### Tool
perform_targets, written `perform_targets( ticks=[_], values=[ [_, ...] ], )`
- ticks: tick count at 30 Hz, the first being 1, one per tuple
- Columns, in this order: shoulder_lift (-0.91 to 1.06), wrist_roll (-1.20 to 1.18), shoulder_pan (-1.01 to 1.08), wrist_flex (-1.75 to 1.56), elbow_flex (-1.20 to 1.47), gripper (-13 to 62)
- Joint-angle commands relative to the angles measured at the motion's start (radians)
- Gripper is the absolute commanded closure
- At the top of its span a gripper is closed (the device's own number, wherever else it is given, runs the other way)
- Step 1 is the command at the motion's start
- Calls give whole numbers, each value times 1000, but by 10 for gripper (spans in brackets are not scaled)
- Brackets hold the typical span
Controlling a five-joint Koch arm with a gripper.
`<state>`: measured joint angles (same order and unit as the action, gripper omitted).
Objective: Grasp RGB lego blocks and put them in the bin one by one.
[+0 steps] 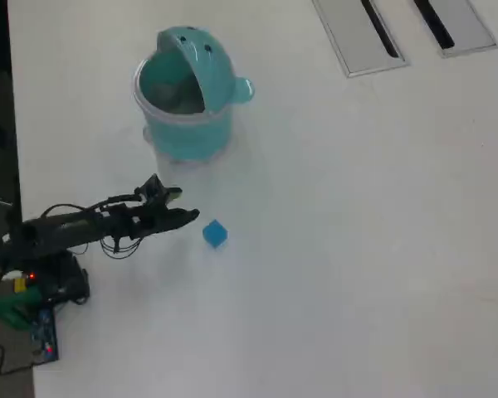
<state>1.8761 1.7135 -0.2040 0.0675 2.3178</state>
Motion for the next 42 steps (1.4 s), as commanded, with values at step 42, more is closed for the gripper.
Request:
perform_targets(
  ticks=[42],
  values=[
    [-422, -60, 78, -118, -301, 377]
  ],
)
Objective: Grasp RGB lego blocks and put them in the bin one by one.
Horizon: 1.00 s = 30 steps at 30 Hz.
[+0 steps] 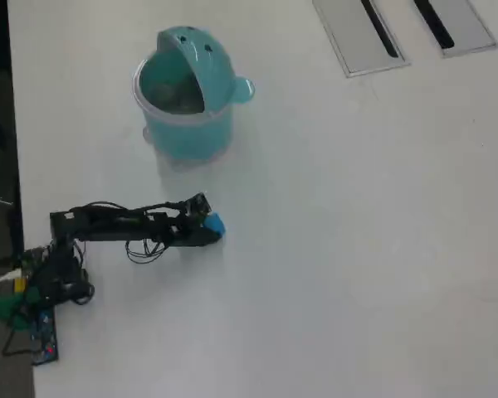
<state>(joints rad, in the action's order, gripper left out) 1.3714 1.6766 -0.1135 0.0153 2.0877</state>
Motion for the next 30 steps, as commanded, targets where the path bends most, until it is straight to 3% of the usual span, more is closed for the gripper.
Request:
perform_targets(
  ticks=[1, 15, 23, 30],
  values=[
    [109, -32, -23, -66, -69, 377],
    [572, -195, -379, -28, -46, 395],
    [653, -189, -541, -120, -66, 423],
    [575, -175, -673, -166, -236, 423]
  ],
)
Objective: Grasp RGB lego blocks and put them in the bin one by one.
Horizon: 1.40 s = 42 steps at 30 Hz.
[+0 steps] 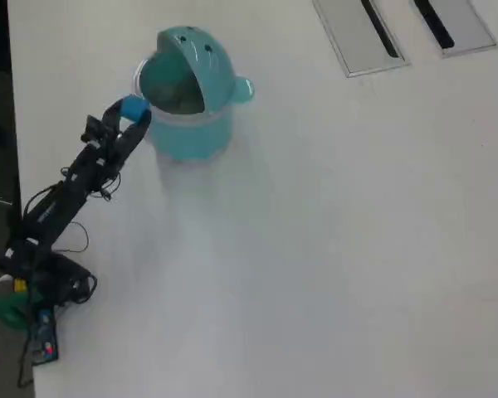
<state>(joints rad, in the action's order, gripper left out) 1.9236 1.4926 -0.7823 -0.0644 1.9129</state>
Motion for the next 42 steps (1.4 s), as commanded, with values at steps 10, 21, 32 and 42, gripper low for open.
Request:
perform_targets(
  ticks=[10, 21, 32, 42],
  values=[
    [-364, 51, -43, -55, -466, 424],
    [-609, 140, 61, 20, -730, 265],
    [-499, 163, 61, 14, -604, 200],
    [-227, 160, 169, 34, -281, 201]
  ],
)
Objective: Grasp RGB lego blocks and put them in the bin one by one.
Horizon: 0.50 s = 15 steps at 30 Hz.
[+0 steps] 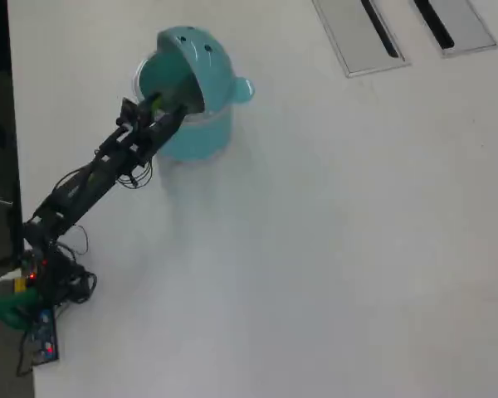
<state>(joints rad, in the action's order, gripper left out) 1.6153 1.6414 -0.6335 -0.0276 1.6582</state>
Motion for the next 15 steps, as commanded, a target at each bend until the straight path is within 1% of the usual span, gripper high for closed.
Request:
perform_targets(
  ticks=[1, 9, 15],
  values=[
    [109, 8, 35, -9, 11, 201],
    [284, -51, 152, -80, 196, 200],
    [405, -175, 216, -80, 282, 200]
  ],
)
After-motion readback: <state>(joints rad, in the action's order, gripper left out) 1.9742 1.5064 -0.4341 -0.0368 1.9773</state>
